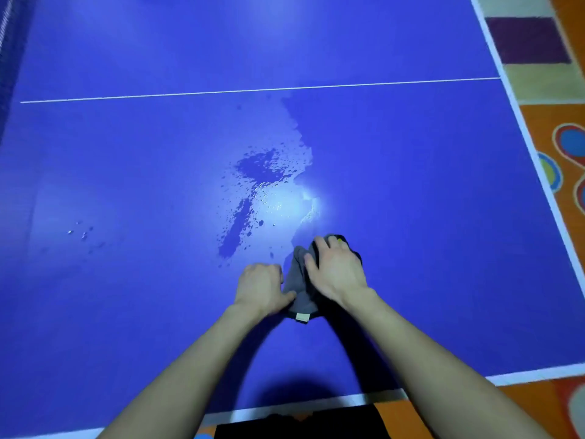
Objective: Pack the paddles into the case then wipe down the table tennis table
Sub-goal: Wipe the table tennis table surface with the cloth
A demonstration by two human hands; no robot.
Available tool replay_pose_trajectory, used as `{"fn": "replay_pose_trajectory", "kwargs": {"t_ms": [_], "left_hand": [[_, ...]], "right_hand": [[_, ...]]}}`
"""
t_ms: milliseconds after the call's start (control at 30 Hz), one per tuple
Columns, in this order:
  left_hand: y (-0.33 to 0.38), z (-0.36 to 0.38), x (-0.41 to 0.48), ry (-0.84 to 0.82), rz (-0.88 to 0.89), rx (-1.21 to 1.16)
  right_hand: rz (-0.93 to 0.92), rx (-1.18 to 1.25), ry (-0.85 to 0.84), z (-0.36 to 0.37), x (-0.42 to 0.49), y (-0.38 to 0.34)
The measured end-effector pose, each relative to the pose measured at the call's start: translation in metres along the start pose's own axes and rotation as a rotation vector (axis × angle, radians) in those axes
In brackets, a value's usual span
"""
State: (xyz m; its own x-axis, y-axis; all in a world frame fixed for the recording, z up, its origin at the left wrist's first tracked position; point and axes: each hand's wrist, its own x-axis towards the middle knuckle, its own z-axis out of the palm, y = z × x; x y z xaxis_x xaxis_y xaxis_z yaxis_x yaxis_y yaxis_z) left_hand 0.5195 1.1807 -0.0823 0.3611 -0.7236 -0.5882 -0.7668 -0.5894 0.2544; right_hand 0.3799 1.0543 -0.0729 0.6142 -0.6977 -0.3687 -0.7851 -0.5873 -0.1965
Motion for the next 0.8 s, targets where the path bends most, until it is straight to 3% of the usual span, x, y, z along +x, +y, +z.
{"fn": "replay_pose_trajectory", "kwargs": {"t_ms": [133, 200, 400, 533, 700, 800], "left_hand": [[0.017, 0.014, -0.003, 0.009, -0.04, -0.16], [0.017, 0.015, -0.004, 0.01, -0.013, -0.258], [-0.007, -0.031, -0.003, 0.069, 0.102, -0.59], [-0.019, -0.114, 0.024, 0.205, 0.193, -0.633], [-0.013, -0.238, 0.07, 0.544, 0.298, -0.349], [-0.008, -0.281, 0.09, 0.624, 0.329, -0.265]], "right_hand": [[-0.156, -0.016, -0.113, -0.018, 0.033, 0.002], [-0.132, 0.002, -0.234, -0.024, 0.039, -0.003], [-0.1, 0.009, -0.26, -0.077, 0.052, -0.003], [-0.027, 0.251, -0.098, -0.141, 0.087, 0.0], [-0.091, 0.394, 0.17, -0.217, 0.152, -0.02], [-0.131, 0.454, 0.296, -0.239, 0.184, -0.03]]}}
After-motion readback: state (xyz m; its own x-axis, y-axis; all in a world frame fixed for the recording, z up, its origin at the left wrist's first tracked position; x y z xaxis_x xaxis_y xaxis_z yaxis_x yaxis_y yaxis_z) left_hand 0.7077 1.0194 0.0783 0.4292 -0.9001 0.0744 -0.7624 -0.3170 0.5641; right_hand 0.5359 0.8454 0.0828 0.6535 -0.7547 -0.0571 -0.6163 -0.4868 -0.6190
